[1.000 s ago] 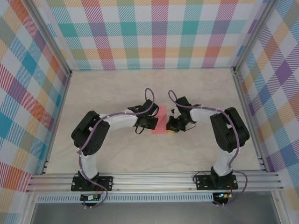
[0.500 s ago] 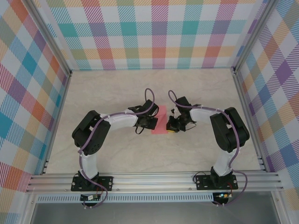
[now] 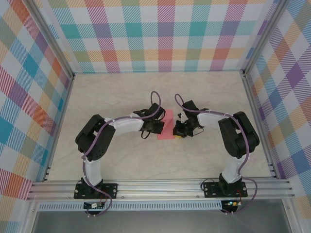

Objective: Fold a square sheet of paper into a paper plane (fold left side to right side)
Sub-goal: Fold the triangle a second time at the center of the table.

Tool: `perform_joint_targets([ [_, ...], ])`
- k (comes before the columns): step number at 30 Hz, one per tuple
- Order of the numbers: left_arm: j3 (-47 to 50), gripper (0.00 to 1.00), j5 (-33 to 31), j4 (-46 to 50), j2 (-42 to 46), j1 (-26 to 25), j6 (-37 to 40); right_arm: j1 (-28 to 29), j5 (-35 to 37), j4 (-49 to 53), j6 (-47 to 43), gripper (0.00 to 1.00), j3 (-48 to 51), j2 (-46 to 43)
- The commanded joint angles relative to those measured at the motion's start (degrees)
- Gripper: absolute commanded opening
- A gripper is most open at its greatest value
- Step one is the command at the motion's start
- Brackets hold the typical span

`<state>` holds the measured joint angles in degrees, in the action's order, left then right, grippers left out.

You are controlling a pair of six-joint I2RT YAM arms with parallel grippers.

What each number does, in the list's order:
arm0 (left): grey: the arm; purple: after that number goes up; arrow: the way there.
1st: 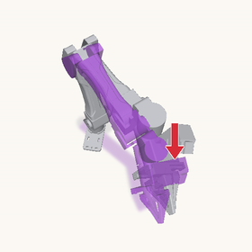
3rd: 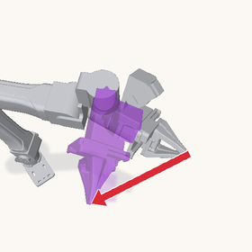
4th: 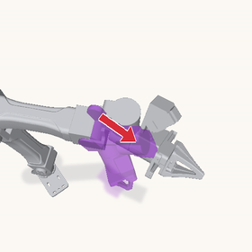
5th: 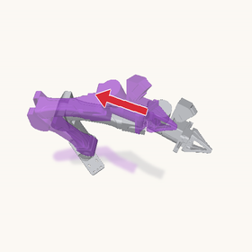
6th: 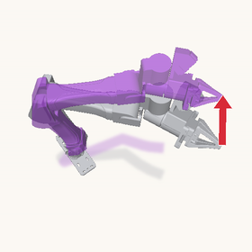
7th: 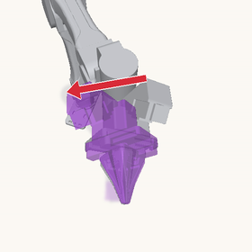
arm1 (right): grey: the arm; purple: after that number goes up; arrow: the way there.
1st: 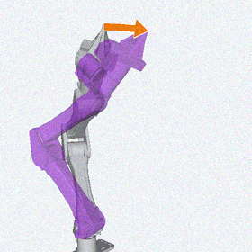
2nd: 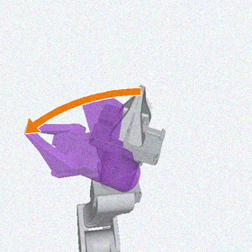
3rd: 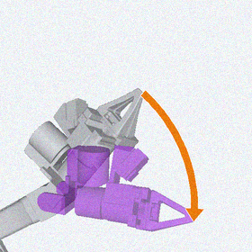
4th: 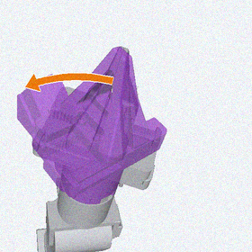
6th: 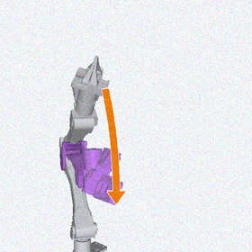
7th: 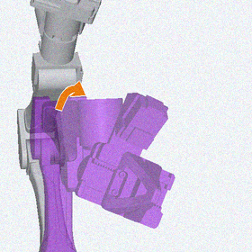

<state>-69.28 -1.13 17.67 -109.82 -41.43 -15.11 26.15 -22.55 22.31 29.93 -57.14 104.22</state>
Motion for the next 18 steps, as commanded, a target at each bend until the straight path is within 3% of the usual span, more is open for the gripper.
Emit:
perform_joint_targets([
  [1, -1.35, 0.02, -0.94, -0.18, -1.18, 1.0, 1.31, 0.83, 2.07, 3.86, -1.3, 0.08, 0.19, 2.21],
  [18, -1.98, 0.02, -1.64, -0.36, -1.71, 1.12, 1.38, 0.95, 2.33, 4.33, -1.5, 0.08, -0.23, 2.22],
])
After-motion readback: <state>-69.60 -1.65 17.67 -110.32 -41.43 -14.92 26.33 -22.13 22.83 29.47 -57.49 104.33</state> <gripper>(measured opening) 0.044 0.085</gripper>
